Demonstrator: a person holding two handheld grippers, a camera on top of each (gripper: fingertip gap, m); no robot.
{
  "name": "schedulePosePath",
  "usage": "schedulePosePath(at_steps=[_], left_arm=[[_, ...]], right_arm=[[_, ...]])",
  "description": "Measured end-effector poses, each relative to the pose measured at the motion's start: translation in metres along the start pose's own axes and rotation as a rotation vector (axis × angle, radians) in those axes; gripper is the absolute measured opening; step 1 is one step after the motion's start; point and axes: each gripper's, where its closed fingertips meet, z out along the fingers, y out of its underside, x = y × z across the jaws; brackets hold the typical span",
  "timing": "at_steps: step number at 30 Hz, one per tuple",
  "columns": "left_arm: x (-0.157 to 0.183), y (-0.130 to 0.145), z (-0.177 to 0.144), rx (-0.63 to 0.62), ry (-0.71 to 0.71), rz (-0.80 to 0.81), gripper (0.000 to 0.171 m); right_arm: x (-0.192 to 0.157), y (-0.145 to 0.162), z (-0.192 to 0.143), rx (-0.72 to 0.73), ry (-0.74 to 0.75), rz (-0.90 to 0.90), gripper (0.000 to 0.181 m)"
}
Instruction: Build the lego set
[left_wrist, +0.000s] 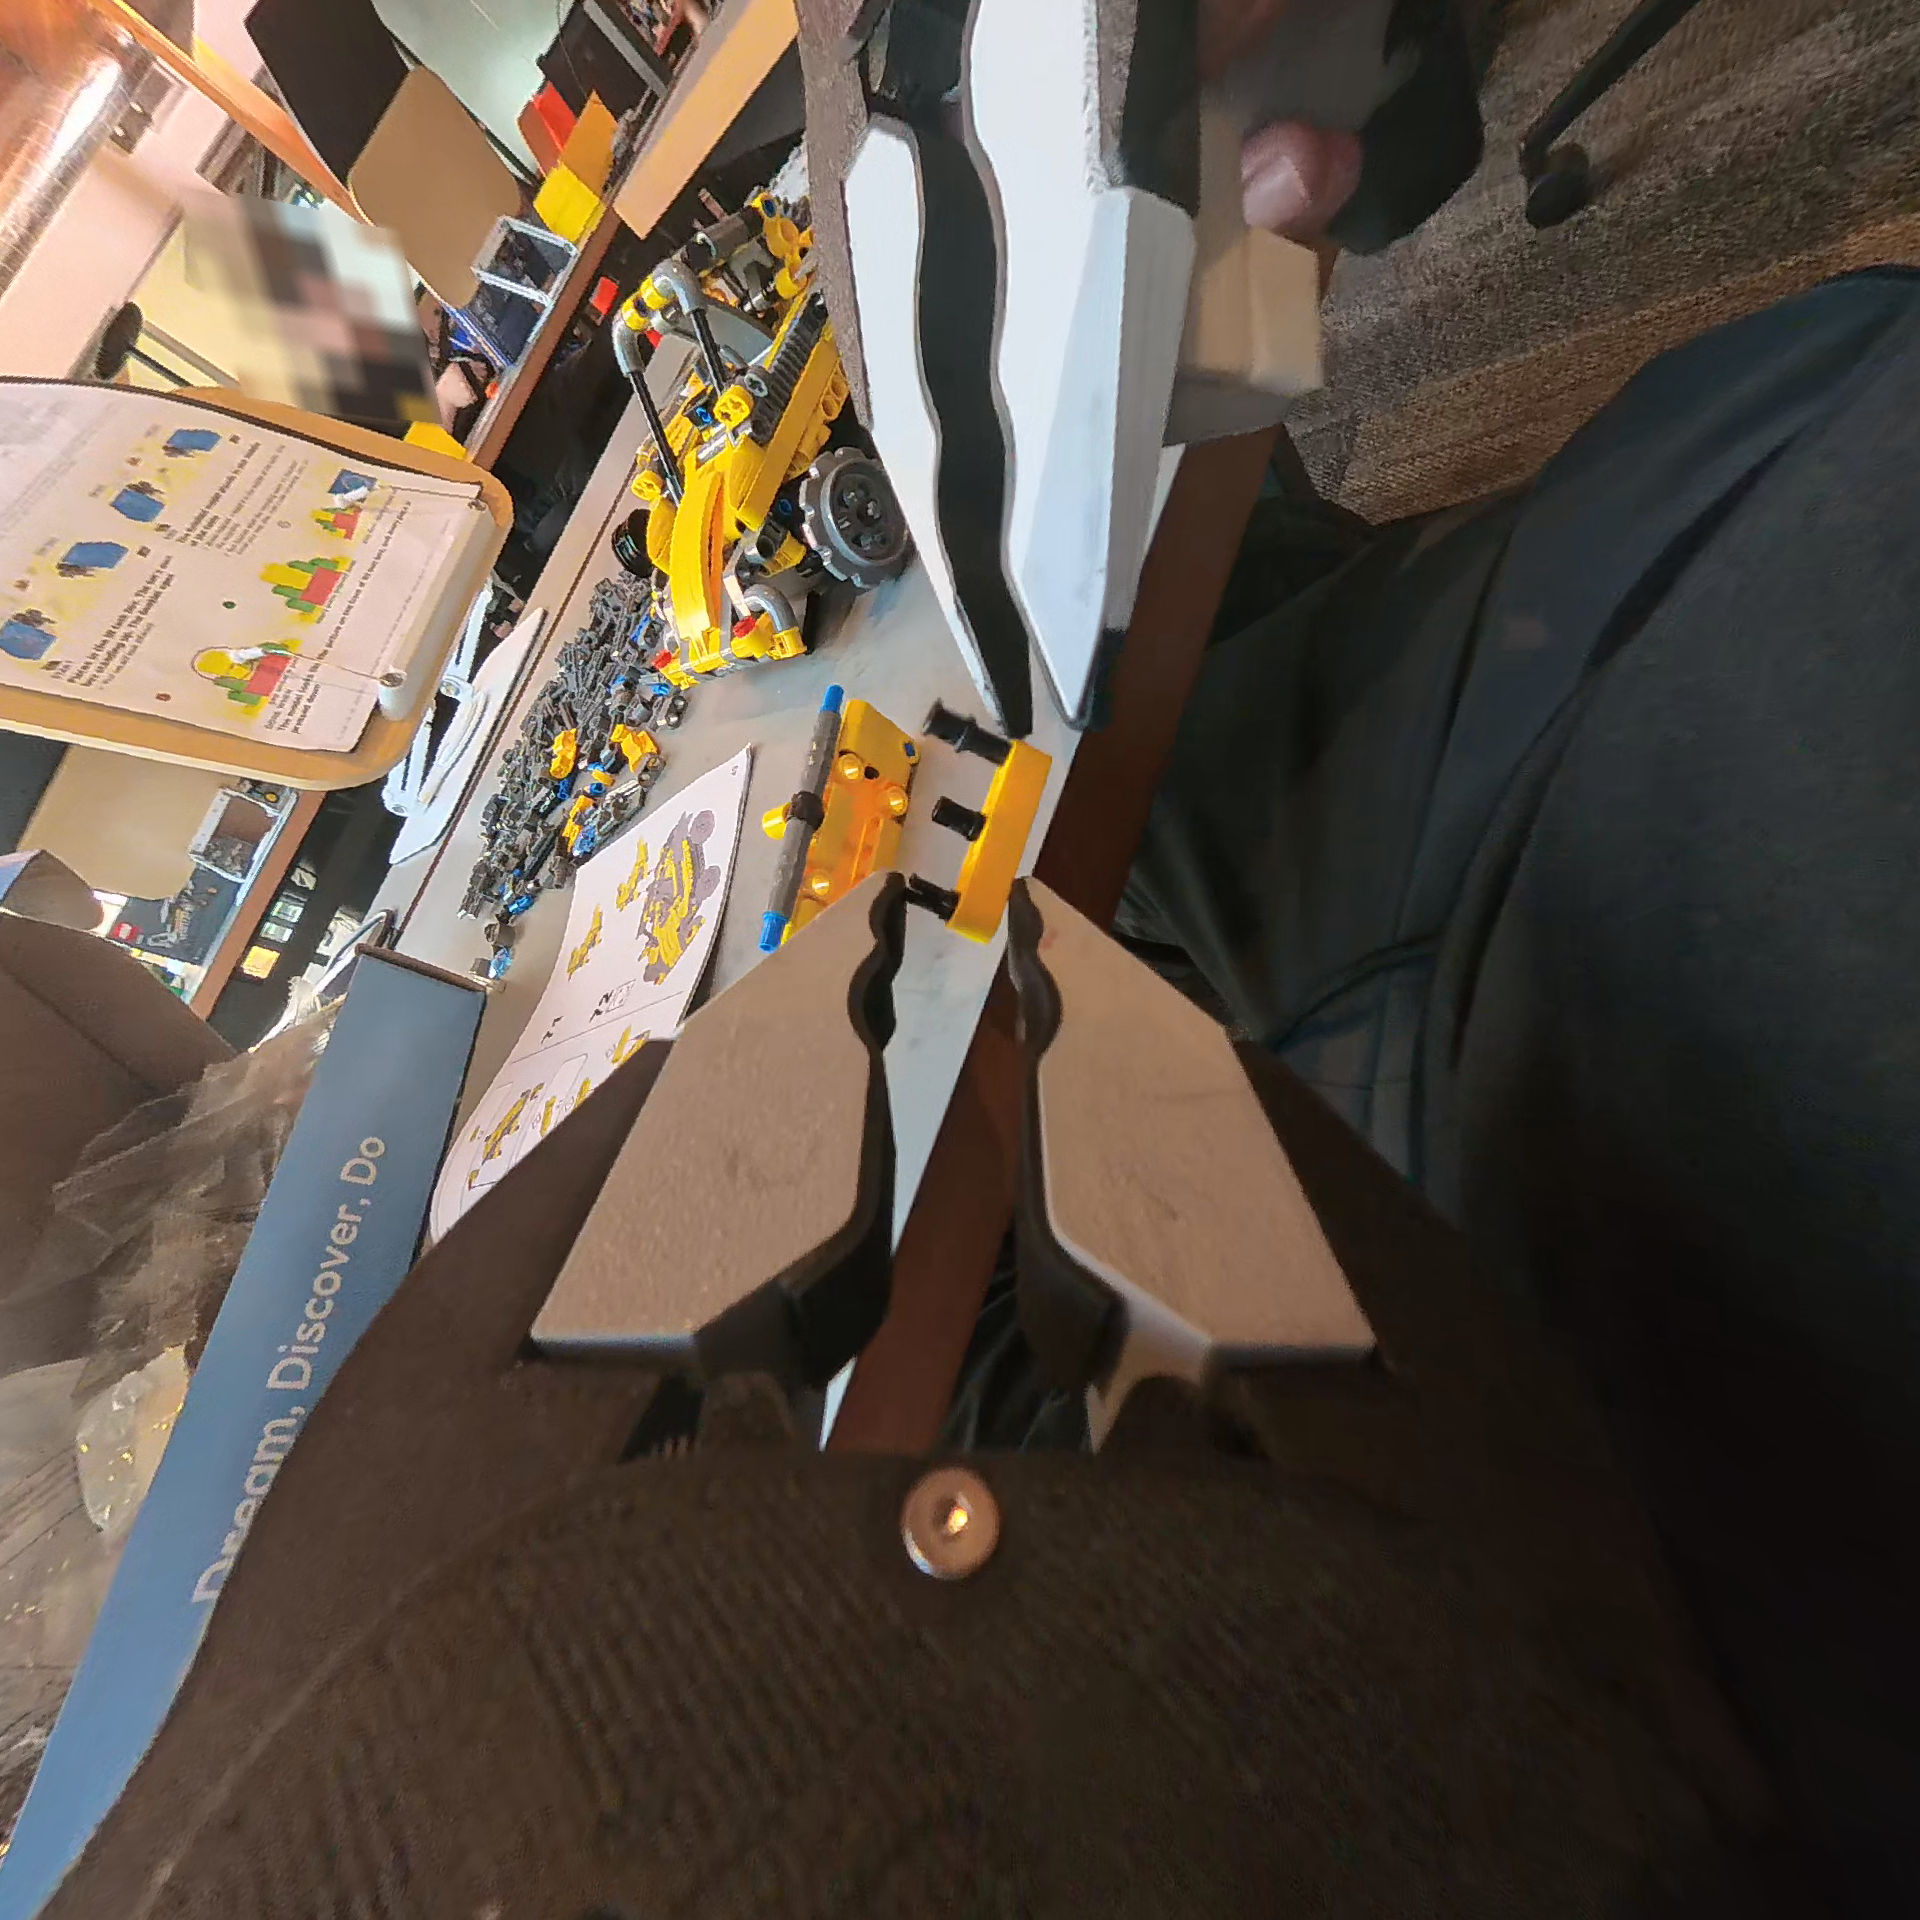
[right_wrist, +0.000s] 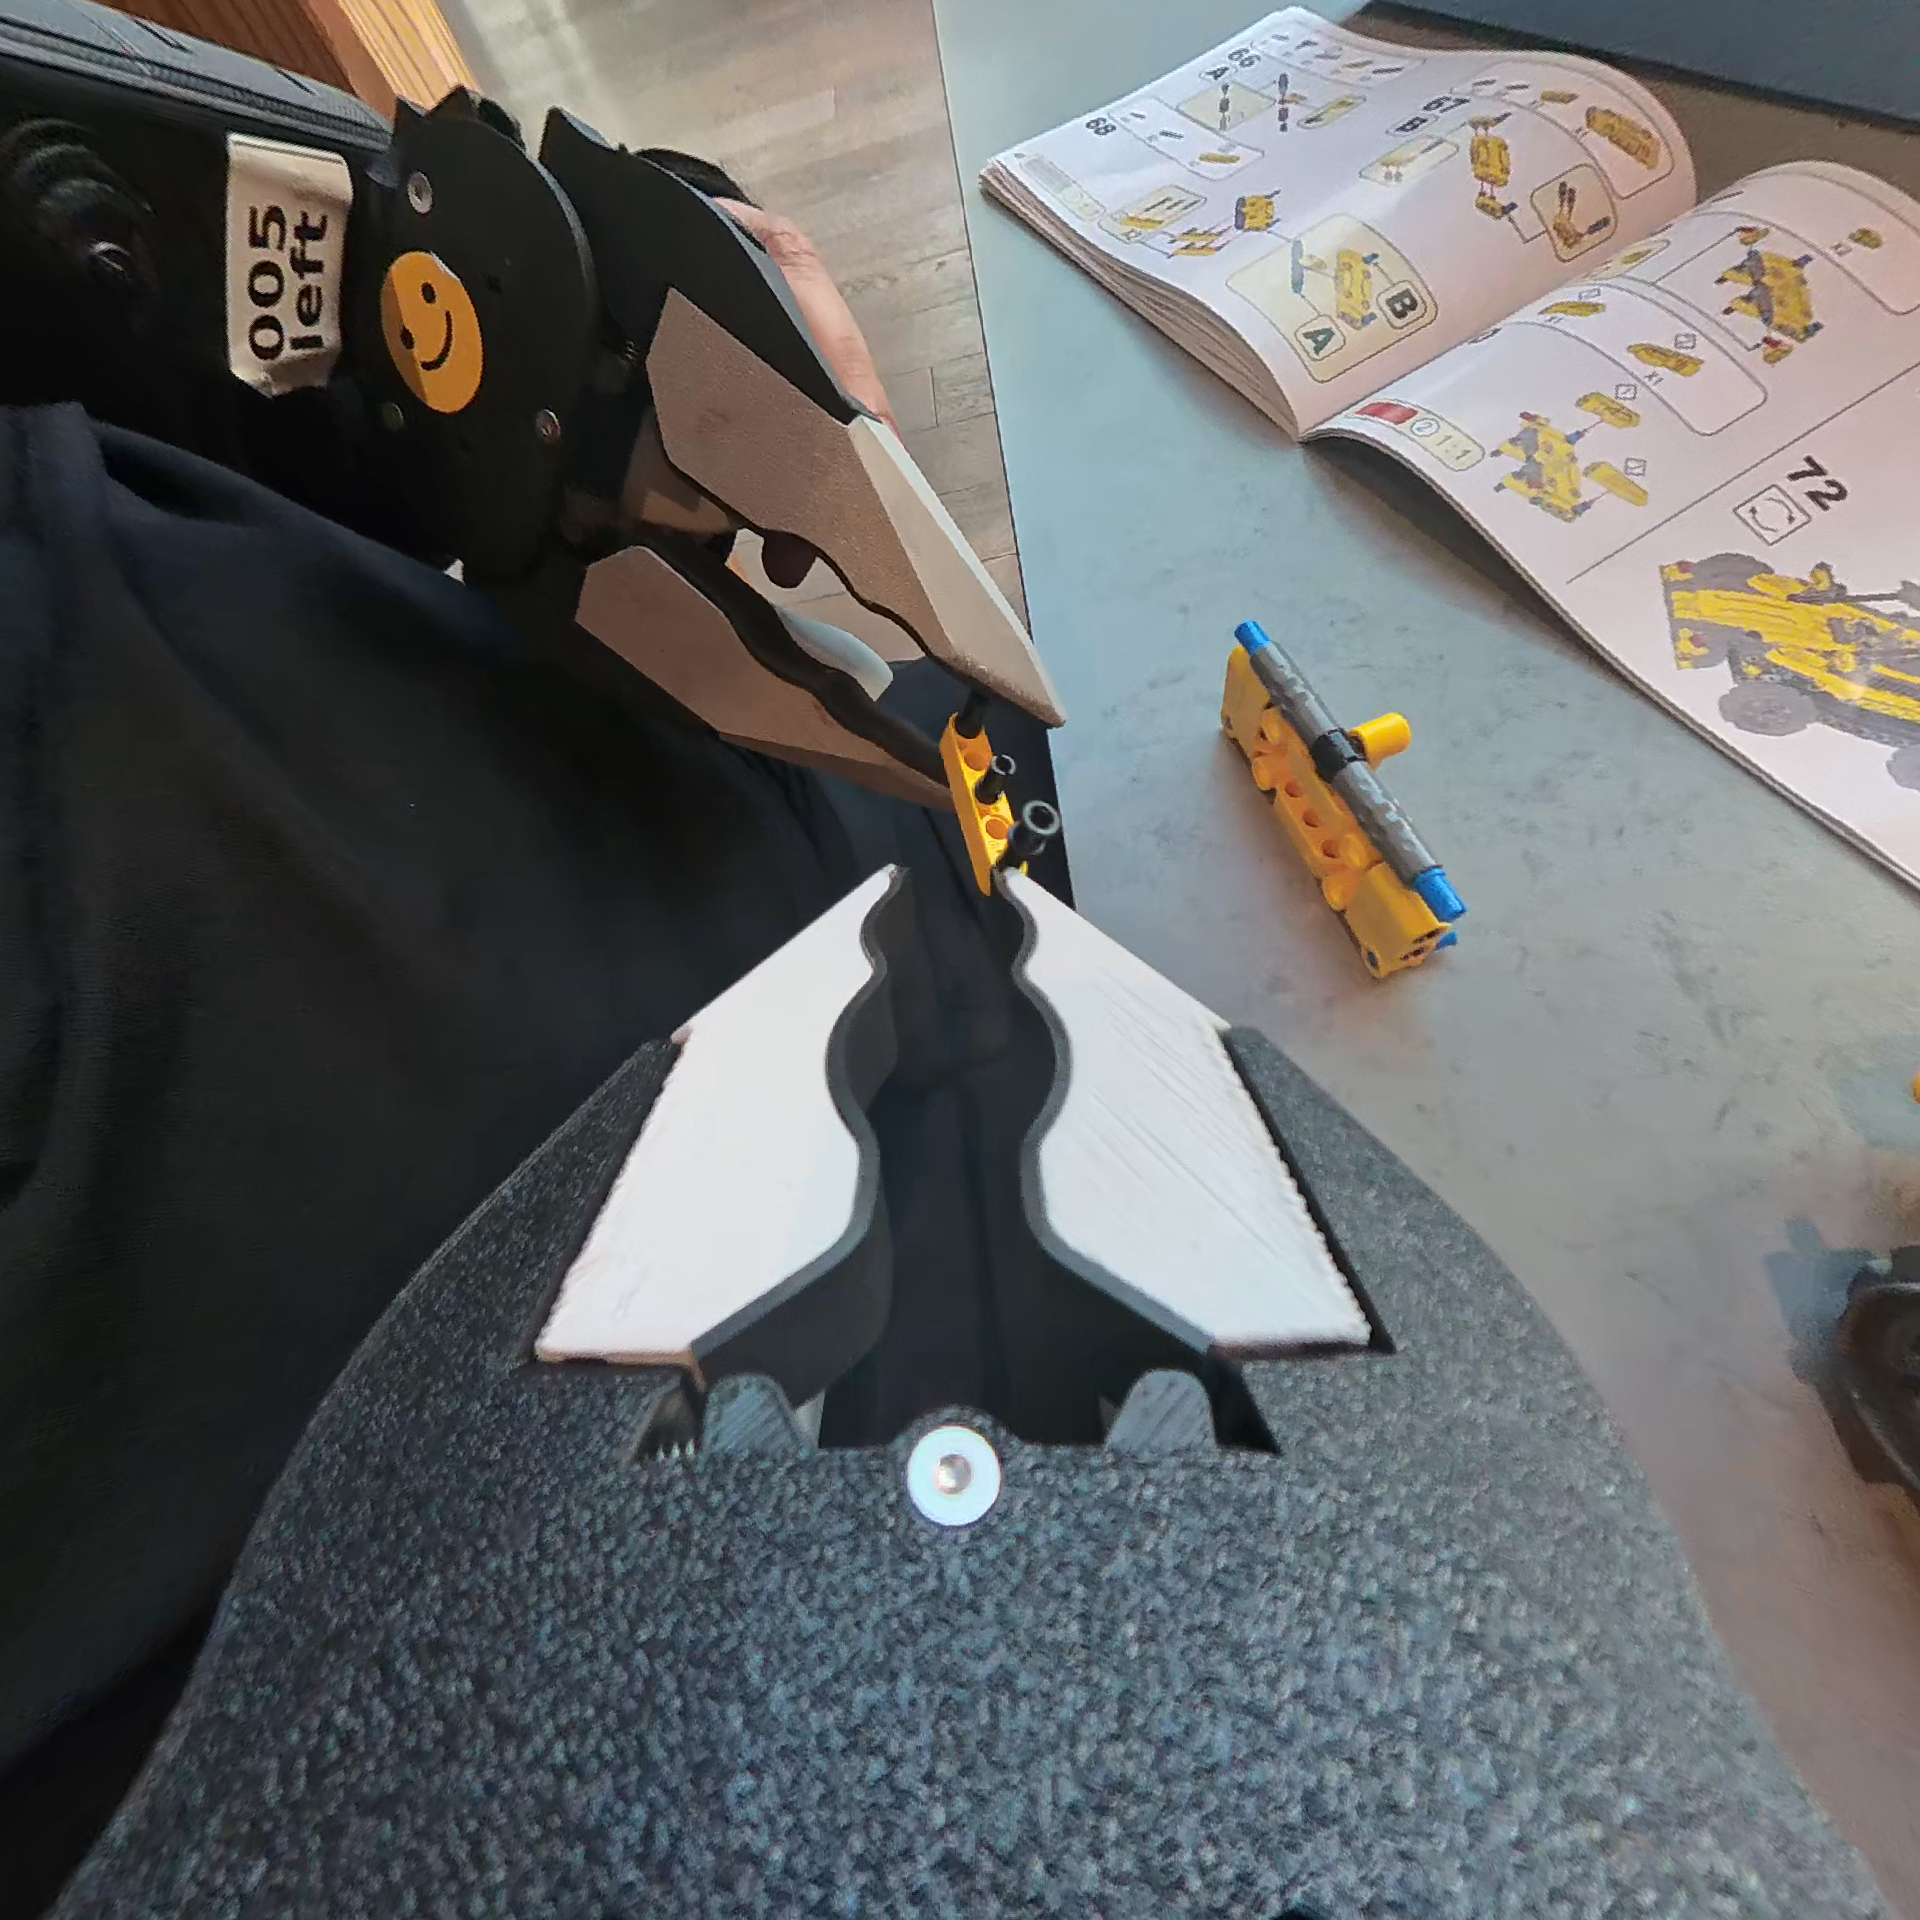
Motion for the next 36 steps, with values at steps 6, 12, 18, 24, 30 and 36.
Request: schedulePosePath(at_steps=[6, 12, 18, 24, 30, 36], left_arm=[[-0.003, -0.006, -0.002, 0.036, -0.001, -0.039, 0.016], [-0.002, -0.012, -0.005, 0.073, -0.001, -0.028, 0.016], [-0.001, -0.011, -0.004, 0.069, 0.002, -0.027, 0.016], [-0.007, -0.017, -0.009, 0.105, -0.027, -0.026, 0.016], [-0.006, -0.017, -0.008, 0.102, -0.029, -0.018, 0.016], [-0.007, -0.018, -0.008, 0.106, -0.029, -0.023, 0.016]], right_arm=[[0.004, -0.005, -0.007, 0.032, 0.014, 0.007, 0.012], [0.0, -0.008, -0.009, 0.06, -0.033, 0.033, 0.016], [-0.007, -0.008, -0.007, 0.058, -0.067, 0.031, 0.007], [-0.007, -0.012, -0.012, 0.087, -0.079, 0.036, 0.013], [-0.011, -0.014, -0.01, 0.082, -0.078, 0.02, 0.007], [-0.015, -0.012, -0.008, 0.069, -0.096, 0.012, 0.01]])
